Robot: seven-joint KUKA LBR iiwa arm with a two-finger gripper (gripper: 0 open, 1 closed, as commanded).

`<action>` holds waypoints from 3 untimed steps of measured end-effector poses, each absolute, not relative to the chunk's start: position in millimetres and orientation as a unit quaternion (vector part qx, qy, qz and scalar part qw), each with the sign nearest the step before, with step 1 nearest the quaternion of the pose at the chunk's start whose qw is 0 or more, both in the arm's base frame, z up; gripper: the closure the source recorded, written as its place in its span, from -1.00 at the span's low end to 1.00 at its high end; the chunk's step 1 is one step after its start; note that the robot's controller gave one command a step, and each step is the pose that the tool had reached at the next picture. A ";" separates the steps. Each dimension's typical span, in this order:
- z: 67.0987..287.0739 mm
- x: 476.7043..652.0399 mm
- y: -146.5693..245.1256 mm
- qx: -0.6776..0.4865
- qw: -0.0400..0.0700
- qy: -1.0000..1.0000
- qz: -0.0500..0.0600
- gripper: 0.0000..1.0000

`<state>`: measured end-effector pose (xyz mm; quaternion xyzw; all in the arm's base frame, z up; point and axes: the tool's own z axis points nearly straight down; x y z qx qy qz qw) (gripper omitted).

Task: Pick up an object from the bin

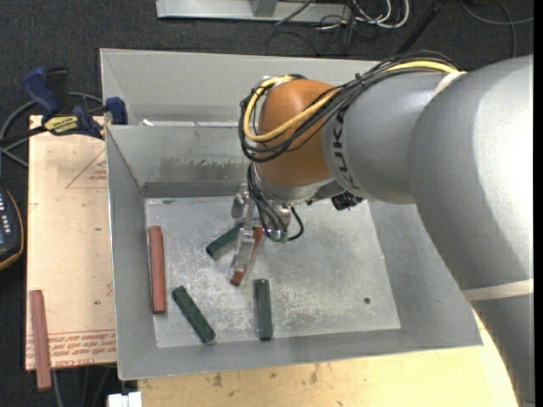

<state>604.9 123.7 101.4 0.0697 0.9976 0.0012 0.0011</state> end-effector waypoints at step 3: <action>71.1 597.8 124.7 0.221 0.001 0.975 0.001 -1.00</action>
Offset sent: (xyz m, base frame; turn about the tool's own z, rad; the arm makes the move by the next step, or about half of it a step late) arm -0.0050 0.0017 0.0087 0.1752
